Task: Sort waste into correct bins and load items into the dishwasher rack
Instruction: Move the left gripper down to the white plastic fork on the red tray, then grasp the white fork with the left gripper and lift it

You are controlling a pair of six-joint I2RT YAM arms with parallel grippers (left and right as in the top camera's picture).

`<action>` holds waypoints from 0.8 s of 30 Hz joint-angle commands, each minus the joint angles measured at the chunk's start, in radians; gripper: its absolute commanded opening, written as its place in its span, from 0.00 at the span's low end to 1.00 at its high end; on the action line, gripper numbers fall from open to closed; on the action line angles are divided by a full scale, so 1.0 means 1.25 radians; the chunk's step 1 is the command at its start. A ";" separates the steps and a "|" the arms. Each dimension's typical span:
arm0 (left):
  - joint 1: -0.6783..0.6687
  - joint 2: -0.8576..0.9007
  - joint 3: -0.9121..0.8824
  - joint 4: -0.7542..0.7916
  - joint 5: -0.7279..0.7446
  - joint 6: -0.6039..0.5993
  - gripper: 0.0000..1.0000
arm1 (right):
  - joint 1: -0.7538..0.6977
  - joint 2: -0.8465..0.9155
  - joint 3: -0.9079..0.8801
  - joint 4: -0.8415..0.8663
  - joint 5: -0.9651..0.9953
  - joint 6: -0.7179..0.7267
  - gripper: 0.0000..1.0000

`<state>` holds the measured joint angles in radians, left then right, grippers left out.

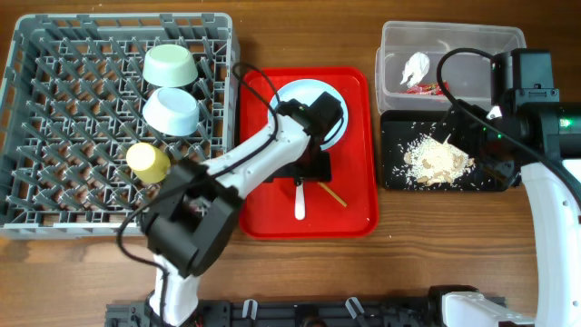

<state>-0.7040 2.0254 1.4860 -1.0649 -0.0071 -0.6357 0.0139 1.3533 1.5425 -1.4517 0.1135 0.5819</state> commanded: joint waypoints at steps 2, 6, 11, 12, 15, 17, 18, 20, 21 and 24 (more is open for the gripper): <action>0.007 0.056 -0.002 0.021 -0.017 -0.021 0.99 | -0.002 -0.013 0.003 -0.001 0.014 -0.005 1.00; 0.011 0.079 -0.002 0.033 -0.017 -0.021 0.89 | -0.002 -0.013 0.003 -0.001 0.014 -0.005 1.00; 0.014 0.086 -0.002 0.032 -0.017 -0.019 0.76 | -0.002 -0.013 0.003 -0.001 0.014 -0.004 1.00; 0.016 0.086 -0.002 0.033 -0.019 -0.019 0.76 | -0.002 -0.013 0.003 -0.001 0.014 -0.004 1.00; 0.035 0.086 -0.002 0.035 -0.020 -0.019 0.75 | -0.002 -0.013 0.003 -0.001 0.014 -0.005 1.00; 0.057 0.086 -0.002 0.039 -0.023 -0.019 0.75 | -0.002 -0.013 0.003 -0.001 0.014 -0.004 1.00; 0.073 0.086 -0.002 0.041 -0.022 -0.019 0.76 | -0.002 -0.013 0.003 -0.001 0.014 -0.004 1.00; 0.090 0.086 -0.002 0.045 -0.022 -0.019 0.76 | -0.002 -0.013 0.003 -0.001 0.014 -0.004 1.00; 0.102 0.086 -0.002 0.055 -0.022 -0.019 0.75 | -0.002 -0.013 0.003 -0.001 0.014 -0.003 1.00; 0.113 0.086 -0.002 0.086 -0.003 -0.019 0.62 | -0.002 -0.013 0.003 -0.001 0.013 -0.002 1.00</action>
<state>-0.5823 2.1059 1.4879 -0.9855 -0.0025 -0.6525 0.0139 1.3533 1.5425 -1.4517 0.1131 0.5819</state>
